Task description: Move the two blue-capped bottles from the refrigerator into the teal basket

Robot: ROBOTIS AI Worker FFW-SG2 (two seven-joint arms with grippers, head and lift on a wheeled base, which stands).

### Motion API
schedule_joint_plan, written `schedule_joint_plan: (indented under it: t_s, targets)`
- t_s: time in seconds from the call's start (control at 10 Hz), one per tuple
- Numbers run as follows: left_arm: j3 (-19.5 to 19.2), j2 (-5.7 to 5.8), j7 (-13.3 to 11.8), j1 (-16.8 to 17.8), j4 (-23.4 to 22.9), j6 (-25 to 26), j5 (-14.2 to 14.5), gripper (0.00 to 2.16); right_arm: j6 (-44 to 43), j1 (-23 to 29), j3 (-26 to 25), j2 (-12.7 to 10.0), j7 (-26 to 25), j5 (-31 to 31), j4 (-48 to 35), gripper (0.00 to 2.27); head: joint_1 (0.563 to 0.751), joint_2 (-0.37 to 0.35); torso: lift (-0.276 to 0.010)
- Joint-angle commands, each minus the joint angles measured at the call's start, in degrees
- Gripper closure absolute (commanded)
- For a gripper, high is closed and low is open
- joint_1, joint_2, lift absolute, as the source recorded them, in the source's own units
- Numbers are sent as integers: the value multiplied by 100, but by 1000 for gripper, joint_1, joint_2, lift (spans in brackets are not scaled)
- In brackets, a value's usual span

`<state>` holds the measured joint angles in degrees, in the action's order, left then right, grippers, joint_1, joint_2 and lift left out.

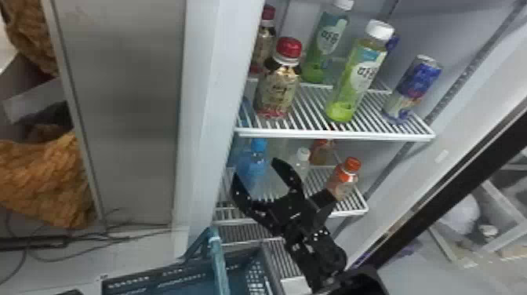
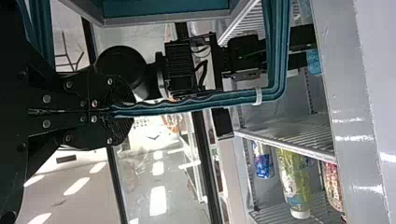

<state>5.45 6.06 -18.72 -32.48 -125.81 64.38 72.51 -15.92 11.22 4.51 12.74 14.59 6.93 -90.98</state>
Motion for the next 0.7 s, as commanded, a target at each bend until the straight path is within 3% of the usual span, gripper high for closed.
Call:
schedule_joint_plan:
  t_s: [0.0,0.3,0.6]
  targets:
    - [0,0,0,0,2,-11,0,1159,-12,-110,32,0,0,-7,106,114,695,-350,-165]
    - [-9,-9,0,0,2,-26,0,1159,-12,-166,76,0,0,116,204,573,695,-350,-165]
    - [0,-9,0,-14,2,-40,9,1159,-12,2,68,27,0,274,-35,611,695,-350,-165]
